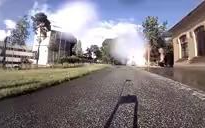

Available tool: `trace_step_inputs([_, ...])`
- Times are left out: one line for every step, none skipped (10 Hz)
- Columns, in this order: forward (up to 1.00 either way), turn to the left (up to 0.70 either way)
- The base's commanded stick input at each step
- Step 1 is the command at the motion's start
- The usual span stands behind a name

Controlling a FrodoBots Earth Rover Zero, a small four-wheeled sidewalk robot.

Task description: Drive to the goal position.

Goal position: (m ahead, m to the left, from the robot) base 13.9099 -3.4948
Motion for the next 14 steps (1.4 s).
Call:
trace_step_inputs([0.00, 0.00])
trace_step_inputs([0.00, 0.00])
trace_step_inputs([0.35, 0.00])
trace_step_inputs([0.70, 0.00])
trace_step_inputs([0.70, 0.00])
trace_step_inputs([0.70, 0.00])
trace_step_inputs([0.70, 0.00])
trace_step_inputs([0.70, 0.00])
trace_step_inputs([0.70, 0.00])
trace_step_inputs([0.70, 0.00])
trace_step_inputs([0.70, 0.00])
trace_step_inputs([0.70, 0.00])
trace_step_inputs([0.70, 0.00])
trace_step_inputs([0.70, 0.00])
